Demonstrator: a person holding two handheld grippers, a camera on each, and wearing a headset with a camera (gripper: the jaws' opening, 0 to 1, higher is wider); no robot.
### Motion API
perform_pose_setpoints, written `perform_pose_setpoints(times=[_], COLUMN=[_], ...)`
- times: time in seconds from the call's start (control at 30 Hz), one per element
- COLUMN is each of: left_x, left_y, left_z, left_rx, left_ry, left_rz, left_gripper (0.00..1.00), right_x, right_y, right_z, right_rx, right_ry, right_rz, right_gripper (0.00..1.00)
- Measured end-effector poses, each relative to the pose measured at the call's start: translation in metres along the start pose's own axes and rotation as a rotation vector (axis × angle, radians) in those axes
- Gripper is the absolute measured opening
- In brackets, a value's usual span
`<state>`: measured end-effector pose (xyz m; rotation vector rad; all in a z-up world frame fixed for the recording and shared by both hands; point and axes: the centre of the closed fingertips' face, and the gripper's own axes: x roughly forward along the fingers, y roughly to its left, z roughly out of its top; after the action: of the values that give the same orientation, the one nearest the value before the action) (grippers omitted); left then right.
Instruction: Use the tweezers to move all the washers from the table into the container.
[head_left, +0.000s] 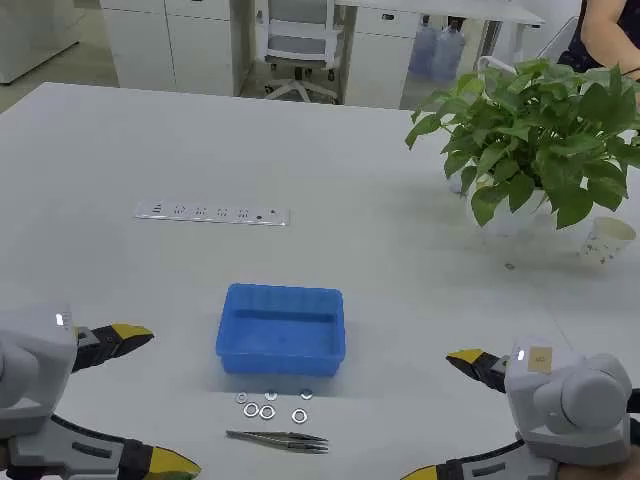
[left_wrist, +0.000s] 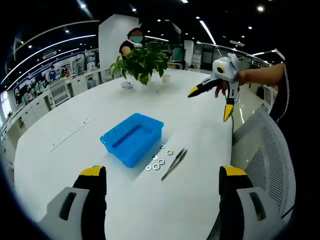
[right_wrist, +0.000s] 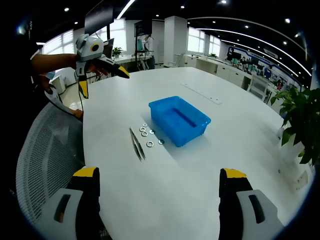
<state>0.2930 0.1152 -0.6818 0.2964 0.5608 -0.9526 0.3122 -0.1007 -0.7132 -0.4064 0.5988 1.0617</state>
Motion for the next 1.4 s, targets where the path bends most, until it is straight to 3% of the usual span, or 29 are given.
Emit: perform_pose_setpoints(times=[1.4], left_x=[0.0028], left_y=[-0.004], left_z=[-0.0017], left_rx=[0.019], left_ry=[0.017], left_rz=[-0.014], left_gripper=[0.99], right_x=[-0.0008], right_y=[0.0002], right_z=[0.0003], right_rx=[-0.006], right_ry=[-0.005], right_rz=[0.002], right_gripper=[1.0])
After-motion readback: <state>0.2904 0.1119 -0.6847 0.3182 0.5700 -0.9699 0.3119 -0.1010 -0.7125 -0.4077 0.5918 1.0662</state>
